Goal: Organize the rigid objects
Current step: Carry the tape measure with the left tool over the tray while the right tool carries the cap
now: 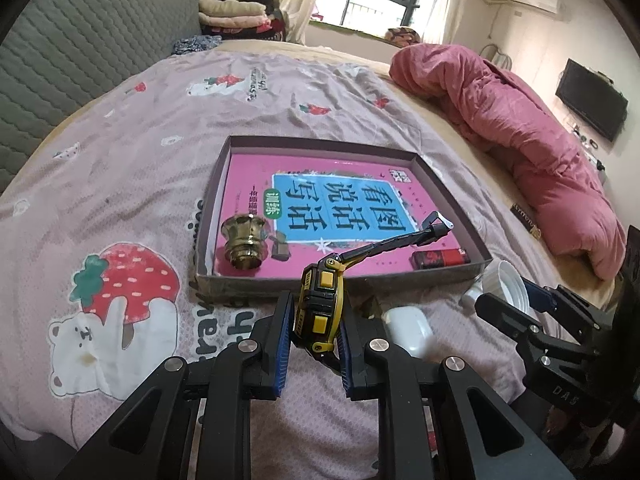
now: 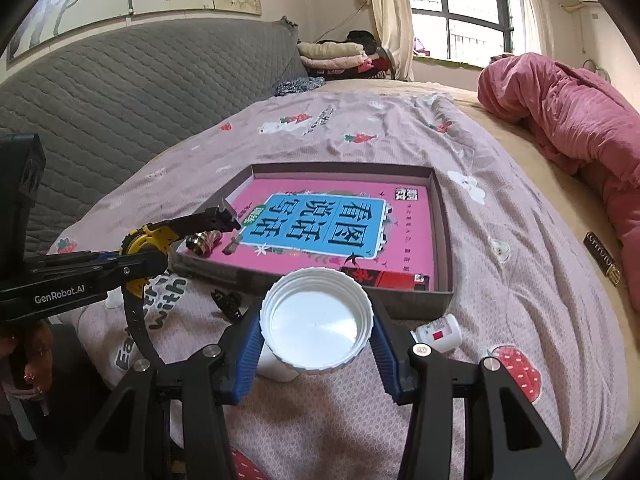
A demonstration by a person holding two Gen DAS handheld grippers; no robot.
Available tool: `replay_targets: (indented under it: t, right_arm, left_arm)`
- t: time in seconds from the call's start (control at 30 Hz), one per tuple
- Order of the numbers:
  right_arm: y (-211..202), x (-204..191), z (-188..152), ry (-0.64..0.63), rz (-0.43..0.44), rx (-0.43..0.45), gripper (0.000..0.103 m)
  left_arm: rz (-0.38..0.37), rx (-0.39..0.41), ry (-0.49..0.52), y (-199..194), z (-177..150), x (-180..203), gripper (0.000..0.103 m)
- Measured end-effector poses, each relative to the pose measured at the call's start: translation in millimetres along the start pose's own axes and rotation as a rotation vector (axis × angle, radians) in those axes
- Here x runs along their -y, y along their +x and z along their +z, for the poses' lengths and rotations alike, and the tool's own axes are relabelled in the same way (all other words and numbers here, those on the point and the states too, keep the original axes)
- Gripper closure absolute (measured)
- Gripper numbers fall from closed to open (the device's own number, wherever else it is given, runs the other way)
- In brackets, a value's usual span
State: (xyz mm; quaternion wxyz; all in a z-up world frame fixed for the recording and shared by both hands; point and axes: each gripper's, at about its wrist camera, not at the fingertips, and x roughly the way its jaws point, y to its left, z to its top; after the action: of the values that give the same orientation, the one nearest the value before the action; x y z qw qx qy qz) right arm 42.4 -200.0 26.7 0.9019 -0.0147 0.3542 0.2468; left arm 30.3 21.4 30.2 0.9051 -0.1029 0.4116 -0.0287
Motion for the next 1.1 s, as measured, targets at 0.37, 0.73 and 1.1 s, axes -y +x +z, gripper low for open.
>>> replay_targets:
  t: [0.37, 0.73, 1.1]
  right_arm:
    - [-8, -5, 5, -0.043, -0.018, 0.040, 0.053]
    - [-10, -12, 13, -0.051, -0.006, 0.069, 0.053]
    - [-18, -10, 23, -0.045, -0.015, 0.106, 0.053]
  left_arm:
    - [0.005, -0.002, -0.009, 2, 1, 0, 0.083]
    - [-0.005, 0.035, -0.048, 0, 12, -2, 0.083]
    - [0.008, 0.056, -0.065, -5, 20, -7, 0.083]
